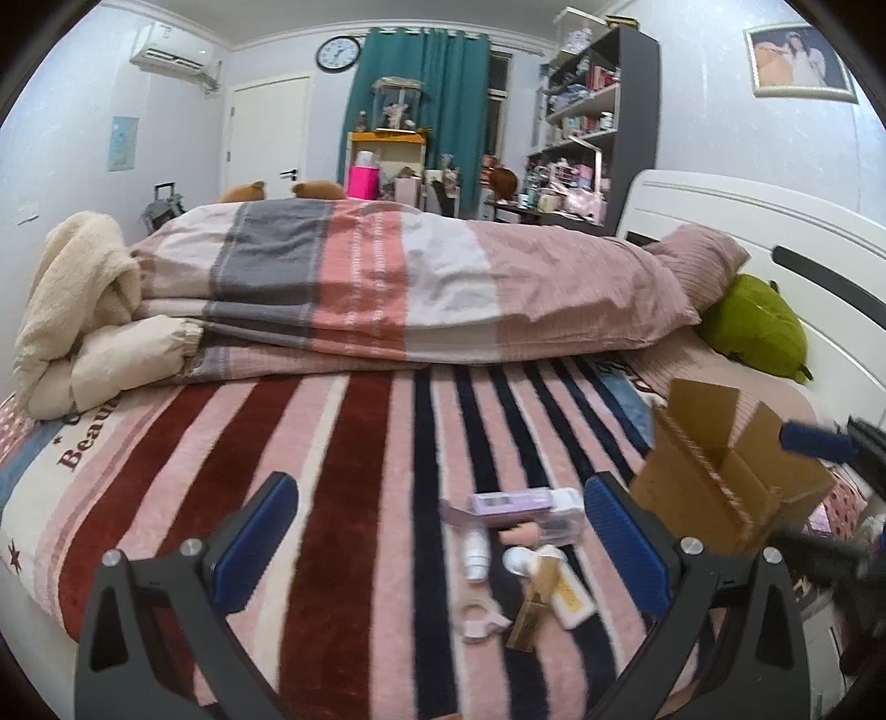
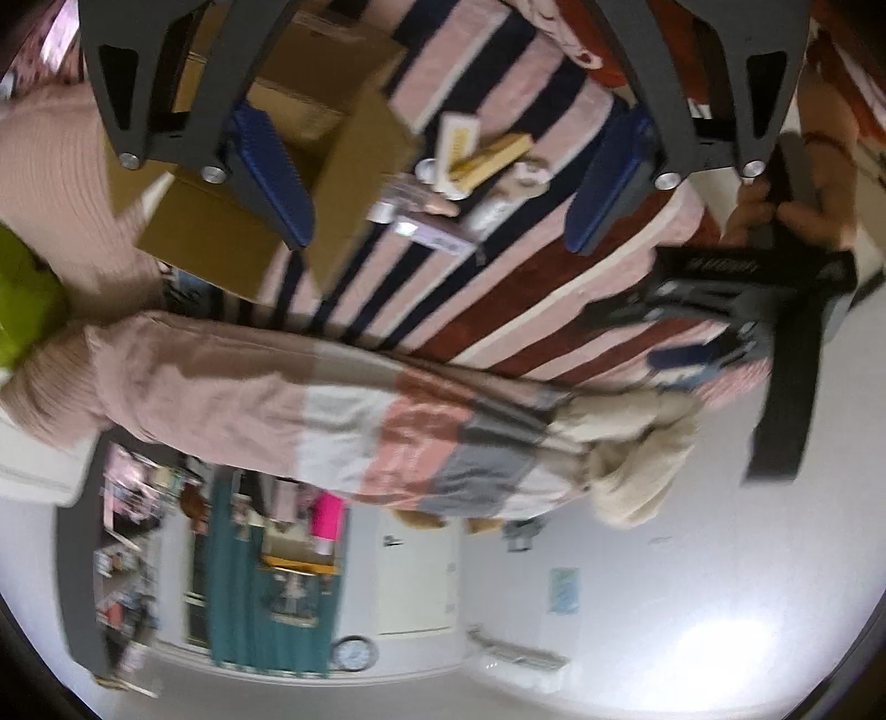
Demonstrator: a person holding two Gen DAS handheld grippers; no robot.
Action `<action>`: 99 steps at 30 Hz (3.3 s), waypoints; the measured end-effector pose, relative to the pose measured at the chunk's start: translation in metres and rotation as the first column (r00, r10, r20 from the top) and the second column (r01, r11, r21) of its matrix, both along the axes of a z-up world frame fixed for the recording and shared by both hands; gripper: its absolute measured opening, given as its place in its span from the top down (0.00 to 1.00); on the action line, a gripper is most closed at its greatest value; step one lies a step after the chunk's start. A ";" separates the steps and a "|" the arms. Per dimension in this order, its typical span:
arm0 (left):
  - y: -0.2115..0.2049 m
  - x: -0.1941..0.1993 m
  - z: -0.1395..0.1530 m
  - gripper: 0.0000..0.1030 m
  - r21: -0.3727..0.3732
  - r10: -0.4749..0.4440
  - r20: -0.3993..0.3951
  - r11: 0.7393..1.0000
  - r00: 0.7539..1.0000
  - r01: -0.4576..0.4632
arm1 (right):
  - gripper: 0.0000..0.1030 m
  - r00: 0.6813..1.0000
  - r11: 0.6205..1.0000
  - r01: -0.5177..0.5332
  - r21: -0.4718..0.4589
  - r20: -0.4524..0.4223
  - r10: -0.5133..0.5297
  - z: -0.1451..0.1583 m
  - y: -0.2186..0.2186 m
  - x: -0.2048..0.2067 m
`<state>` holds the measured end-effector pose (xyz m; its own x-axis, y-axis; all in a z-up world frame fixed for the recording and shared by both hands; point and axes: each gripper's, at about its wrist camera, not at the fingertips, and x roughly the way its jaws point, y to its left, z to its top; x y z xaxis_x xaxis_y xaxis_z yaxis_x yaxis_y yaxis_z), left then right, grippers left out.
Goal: Organize rigid objects
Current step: 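Reach the right gripper to the gold lipstick and close on it, then carry the gold lipstick into the cardboard box and open the right gripper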
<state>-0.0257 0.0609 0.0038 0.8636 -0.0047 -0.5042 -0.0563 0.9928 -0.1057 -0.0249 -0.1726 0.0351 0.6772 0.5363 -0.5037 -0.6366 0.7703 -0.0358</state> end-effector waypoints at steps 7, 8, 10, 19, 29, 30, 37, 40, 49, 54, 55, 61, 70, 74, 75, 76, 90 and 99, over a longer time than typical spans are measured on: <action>0.047 0.006 -0.030 0.00 -0.036 0.044 -0.043 0.998 0.998 -0.046 | 0.64 0.981 0.980 -0.175 -0.090 -0.101 0.166 -0.041 0.071 -0.003; 0.052 0.007 -0.036 0.00 -0.035 0.046 -0.055 0.998 0.997 -0.048 | 0.66 0.976 0.977 -0.189 -0.102 -0.132 0.175 -0.051 0.079 0.001; 0.058 0.010 -0.050 0.00 -0.031 0.045 -0.082 0.998 0.996 -0.048 | 0.66 0.965 0.972 -0.192 -0.137 -0.204 0.162 -0.078 0.092 0.010; 0.069 0.020 -0.096 0.00 -0.017 0.028 -0.133 0.999 0.991 -0.031 | 0.66 0.916 0.977 -0.068 -0.202 -0.402 -0.019 -0.153 0.087 0.063; 0.072 0.017 -0.097 0.00 0.013 0.040 -0.096 0.999 0.995 -0.039 | 0.66 0.887 0.977 -0.030 -0.209 -0.456 -0.071 -0.170 0.102 0.091; 0.071 0.016 -0.097 0.00 0.009 0.032 -0.094 0.999 0.995 -0.031 | 0.67 0.886 0.976 -0.038 -0.216 -0.458 -0.068 -0.172 0.105 0.092; 0.063 0.011 -0.095 0.00 0.013 -0.028 -0.083 0.999 0.996 0.030 | 0.86 0.906 0.960 -0.073 -0.271 -0.420 -0.050 -0.170 0.103 0.088; 0.060 0.011 -0.094 0.00 -0.013 -0.066 -0.086 0.998 0.994 0.065 | 0.87 0.902 0.949 -0.090 -0.303 -0.429 -0.052 -0.171 0.101 0.090; 0.049 0.020 -0.088 0.01 -0.144 -0.239 -0.107 0.964 0.965 0.222 | 0.87 0.928 0.948 -0.080 -0.308 -0.371 -0.042 -0.173 0.107 0.092; 0.029 0.030 -0.060 0.04 -0.251 -0.372 -0.063 0.904 0.926 0.346 | 0.87 0.954 0.977 -0.120 -0.178 -0.293 0.064 -0.124 0.095 0.069; 0.024 0.031 -0.053 0.10 -0.268 -0.398 -0.051 0.889 0.916 0.371 | 0.87 0.958 0.979 -0.129 -0.157 -0.273 0.082 -0.114 0.093 0.064; -0.024 0.041 -0.008 0.53 -0.270 -0.487 -0.022 0.844 0.873 0.464 | 0.87 0.972 0.983 -0.181 -0.022 -0.156 0.175 -0.050 0.071 0.037; -0.115 0.076 0.035 0.71 -0.230 -0.579 -0.035 0.798 0.814 0.558 | 0.87 0.991 0.992 -0.102 0.070 -0.081 0.107 -0.009 -0.004 0.048; -0.161 0.107 0.036 0.71 -0.235 -0.624 -0.090 0.770 0.776 0.593 | 0.87 0.995 0.997 -0.026 0.071 -0.096 0.033 -0.008 -0.043 0.065; -0.171 0.116 0.033 0.71 -0.244 -0.637 -0.110 0.761 0.763 0.601 | 0.87 0.994 0.998 -0.006 0.069 -0.106 0.013 -0.009 -0.052 0.070; -0.182 0.125 0.030 0.71 -0.254 -0.649 -0.131 0.753 0.749 0.608 | 0.87 0.993 0.998 0.017 0.063 -0.121 -0.009 -0.011 -0.061 0.076; -0.239 0.161 -0.006 0.42 -0.238 -0.637 -0.318 0.771 0.702 0.591 | 0.87 0.940 0.985 0.118 -0.124 -0.307 -0.151 -0.053 -0.110 0.112; -0.183 0.131 0.026 0.22 -0.158 -0.551 -0.219 0.835 0.805 0.528 | 0.69 0.941 0.975 0.131 -0.179 -0.288 -0.180 -0.046 -0.098 0.104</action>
<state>0.1053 -0.1217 0.0300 0.5573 -0.4853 -0.6737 0.4503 0.8584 -0.2458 0.0795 -0.2705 -0.0107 0.5503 0.3358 -0.7645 -0.5088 0.8608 0.0118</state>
